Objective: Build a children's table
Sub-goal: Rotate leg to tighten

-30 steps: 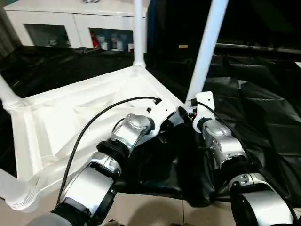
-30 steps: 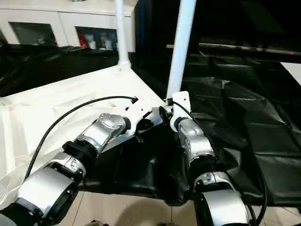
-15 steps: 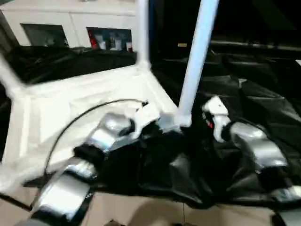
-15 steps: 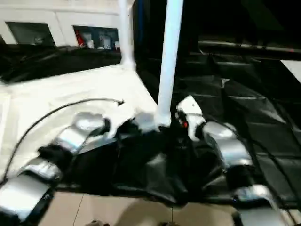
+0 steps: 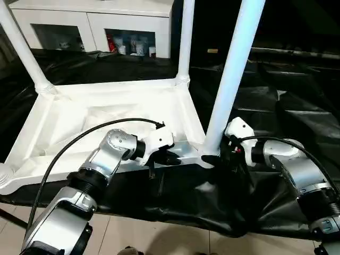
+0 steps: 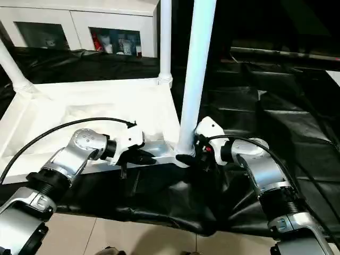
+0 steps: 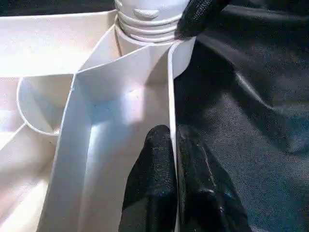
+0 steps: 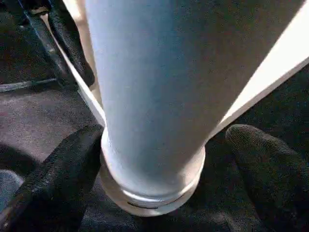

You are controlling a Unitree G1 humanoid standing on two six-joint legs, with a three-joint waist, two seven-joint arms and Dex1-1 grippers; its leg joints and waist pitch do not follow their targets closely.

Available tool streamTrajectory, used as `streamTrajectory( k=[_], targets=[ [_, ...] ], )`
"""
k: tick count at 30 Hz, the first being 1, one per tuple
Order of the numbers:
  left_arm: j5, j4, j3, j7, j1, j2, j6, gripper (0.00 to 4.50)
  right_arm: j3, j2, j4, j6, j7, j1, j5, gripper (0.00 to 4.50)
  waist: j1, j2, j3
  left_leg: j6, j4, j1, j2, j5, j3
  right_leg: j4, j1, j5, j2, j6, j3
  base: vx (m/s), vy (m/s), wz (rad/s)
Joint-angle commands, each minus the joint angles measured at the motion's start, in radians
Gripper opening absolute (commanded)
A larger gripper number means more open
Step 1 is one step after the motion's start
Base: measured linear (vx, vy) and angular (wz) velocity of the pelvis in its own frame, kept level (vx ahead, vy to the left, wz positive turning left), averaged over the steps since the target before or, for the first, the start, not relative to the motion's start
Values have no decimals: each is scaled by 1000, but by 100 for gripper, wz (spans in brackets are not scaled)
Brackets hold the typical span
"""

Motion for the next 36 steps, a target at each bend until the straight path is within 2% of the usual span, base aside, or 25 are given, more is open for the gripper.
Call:
streamTrajectory(
  k=[1, 2, 6, 7, 9, 15, 19, 21, 23, 25, 27, 29, 30, 31, 32, 33, 35, 36],
  targets=[
    [-12, -49, -17, -36, 7, 1, 7, 0, -2, -3, -22, 12, 12, 8, 11, 410, -2, -8, -75, 47, -70, 19, 19, -237, 2, -52, 56, -234, -41, -221, 30, 0, 0, 0],
    [-12, -54, -17, -37, 9, 2, 11, 0, -2, -3, -22, 12, 14, 9, 12, 410, -2, -7, -74, 48, -70, 19, 20, -236, 2, -52, 56, -230, -40, -223, 30, 0, 0, 0],
    [-12, -59, -17, -38, 11, 4, 17, 0, -10, 3, -16, 12, 18, 10, 17, 363, -1, -9, -75, 48, -69, 19, 19, -235, 2, -51, 56, -229, -40, -224, 30, 0, 0, 0],
    [-11, -61, -17, -38, 12, 4, 18, 0, -11, 4, -16, 14, 22, 12, 19, 356, 0, -6, -75, 48, -69, 19, 18, -236, 2, -51, 56, -231, -40, -223, 30, 0, 0, 0],
    [-9, -63, -18, -39, 14, 4, 21, 0, -10, 5, -18, 16, 26, 15, 21, 346, -1, -10, -74, 47, -69, 19, 18, -241, 3, -54, 56, -244, -40, -219, 30, 0, 0, 0],
    [-7, -72, -19, -43, 21, 8, 32, 0, -11, 8, -20, 19, 29, 21, 23, 290, 0, -6, -76, 47, -68, 19, 18, -230, 2, -51, 57, -231, -40, -220, 30, 0, 0, 0],
    [-7, -76, -21, -48, 26, 12, 37, 0, -14, 13, -15, 22, 26, 22, 27, 280, 0, -6, -76, 48, -68, 19, 18, -227, 2, -51, 56, -221, -39, -223, 29, 0, 0, 0],
    [-4, -72, -21, -44, 29, 13, 40, 0, -27, 26, -9, 38, 10, 25, 37, 276, -1, -8, -77, 51, -67, 19, 17, -220, 3, -49, 58, -213, -38, -226, 30, 0, 0, 0],
    [3, -56, -17, -16, 24, 3, 50, 0, -73, 62, 19, 88, -45, 17, 70, 275, -1, -9, -76, 51, -68, 19, 17, -224, 3, -51, 57, -225, -39, -225, 30, 0, 0, 0],
    [11, -12, -2, 50, 5, -29, 62, 0, -121, 110, 76, 104, -146, 0, 81, 274, -5, -7, -74, 39, -69, 18, 15, -242, 1, -54, 55, -261, -41, -219, 28, 0, 0, 0],
    [28, 58, 16, 161, -30, -79, 76, 0, -153, 165, 134, 107, -280, -19, 66, 274, -16, -8, -70, 14, -71, 24, 11, -283, 2, -65, 47, -344, -39, -196, 27, 0, 0, 0],
    [40, 130, 37, 287, -72, -138, 105, 0, -171, 222, 189, 106, -439, -43, 32, 274, -22, -10, -71, -3, -73, 26, 10, -301, -2, -70, 48, -386, -40, -178, 25, -28, 2, 0],
    [38, 164, 54, 355, -95, -171, 130, 0, -178, 250, 218, 99, -528, -58, 11, 273, -27, -4, -68, -11, -73, 27, 9, -316, -3, -74, 44, -410, -40, -169, 25, 0, 0, 0],
    [35, 181, 63, 386, -106, -189, 143, 0, -180, 265, 233, 94, -566, -66, 2, 273, -31, -6, -67, -14, -72, 28, 7, -326, -2, -78, 43, -426, -39, -165, 24, 0, 0, 0],
    [30, 224, 81, 465, -135, -234, 165, 0, -179, 306, 267, 80, -652, -85, -18, 273, -33, -10, -69, -15, -72, 25, 5, -327, -4, -80, 47, -445, -39, -153, 21, 0, 0, 0],
    [31, 245, 87, 505, -149, -256, 170, 0, -174, 327, 284, 75, -690, -97, -30, 273, -34, -8, -70, -13, -71, 28, 5, -329, -5, -83, 43, -452, -42, -150, 21, 0, 0, 0],
    [42, 273, 83, 549, -164, -280, 170, 0, -167, 356, 312, 69, -738, -115, -47, 273, -35, -10, -70, 0, -71, 24, 3, -325, -4, -86, 45, -451, -40, -142, 21, 0, 0, 0],
    [54, 297, 75, 578, -175, -300, 166, 0, -149, 380, 339, 53, -756, -133, -65, 273, -35, -12, -69, 5, -69, 25, 1, -327, -3, -89, 42, -457, -39, -137, 20, 0, 0, 0]
  ],
)
